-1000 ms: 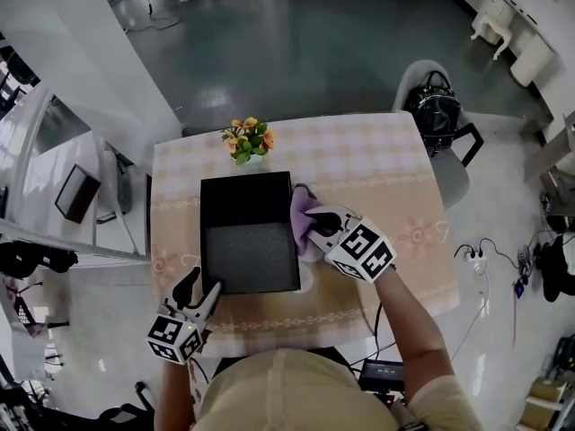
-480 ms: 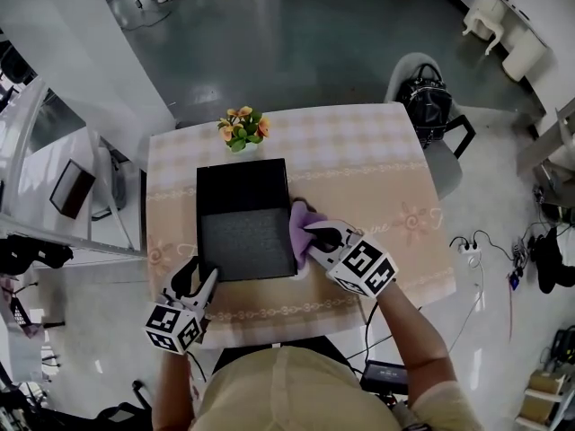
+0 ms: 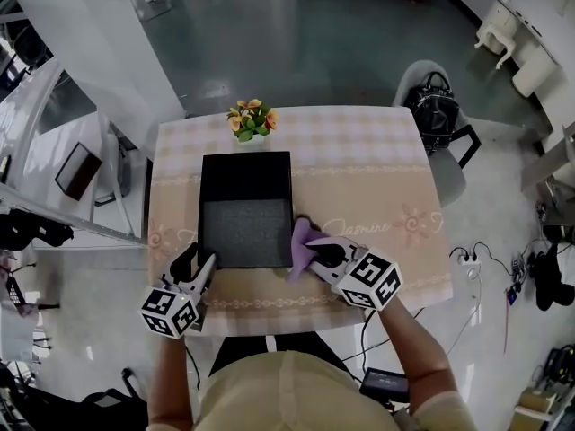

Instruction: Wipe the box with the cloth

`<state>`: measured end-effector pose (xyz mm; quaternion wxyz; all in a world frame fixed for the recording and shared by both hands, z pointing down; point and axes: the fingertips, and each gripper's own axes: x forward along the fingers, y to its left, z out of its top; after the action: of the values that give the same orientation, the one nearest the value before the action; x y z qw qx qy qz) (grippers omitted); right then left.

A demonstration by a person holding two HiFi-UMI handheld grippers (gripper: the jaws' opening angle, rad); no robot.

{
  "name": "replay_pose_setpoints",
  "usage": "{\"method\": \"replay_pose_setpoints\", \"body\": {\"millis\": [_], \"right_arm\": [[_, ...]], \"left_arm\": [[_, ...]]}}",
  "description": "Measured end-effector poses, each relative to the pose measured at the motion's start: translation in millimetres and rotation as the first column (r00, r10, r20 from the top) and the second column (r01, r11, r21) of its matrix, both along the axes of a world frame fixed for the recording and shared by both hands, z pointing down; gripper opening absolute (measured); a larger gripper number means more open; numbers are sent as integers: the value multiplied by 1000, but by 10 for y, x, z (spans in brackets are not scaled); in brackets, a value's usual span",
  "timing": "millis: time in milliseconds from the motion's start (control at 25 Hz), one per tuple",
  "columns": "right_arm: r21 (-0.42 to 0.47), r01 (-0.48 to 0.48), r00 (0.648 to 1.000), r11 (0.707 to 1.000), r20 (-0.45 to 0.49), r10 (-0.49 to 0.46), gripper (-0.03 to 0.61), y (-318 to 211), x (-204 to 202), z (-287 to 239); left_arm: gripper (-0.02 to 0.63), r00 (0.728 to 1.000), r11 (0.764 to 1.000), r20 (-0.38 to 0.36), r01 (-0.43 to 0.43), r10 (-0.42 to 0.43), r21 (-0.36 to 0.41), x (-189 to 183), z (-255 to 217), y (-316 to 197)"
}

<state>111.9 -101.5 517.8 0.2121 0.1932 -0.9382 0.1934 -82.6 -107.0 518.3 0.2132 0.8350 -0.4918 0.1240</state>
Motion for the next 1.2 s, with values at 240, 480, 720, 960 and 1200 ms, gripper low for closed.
{"method": "replay_pose_setpoints", "body": {"millis": [240,480,720,960,1200], "right_arm": [[-27,-21,996,999,87,23,57,59,99,-202],[142,-79,995,987,69,70,55,-128,255,-732],[296,-95,993,950,100,69,56,-271,108,-1332],[396,-74,996,915,75,48,56,-519,-469,-1629],[475,-16,999,880,-18,28,57,-758,-1228,-1711]], "left_arm": [[186,1000,1000,10,14,-14,17,11,8,10],[187,1000,1000,25,-7,7,14,16,15,-3],[196,998,998,24,-62,61,14,73,-4,6],[199,995,992,-27,-98,101,75,-38,-200,66],[199,995,990,-58,-72,79,121,-544,-411,169]]}}
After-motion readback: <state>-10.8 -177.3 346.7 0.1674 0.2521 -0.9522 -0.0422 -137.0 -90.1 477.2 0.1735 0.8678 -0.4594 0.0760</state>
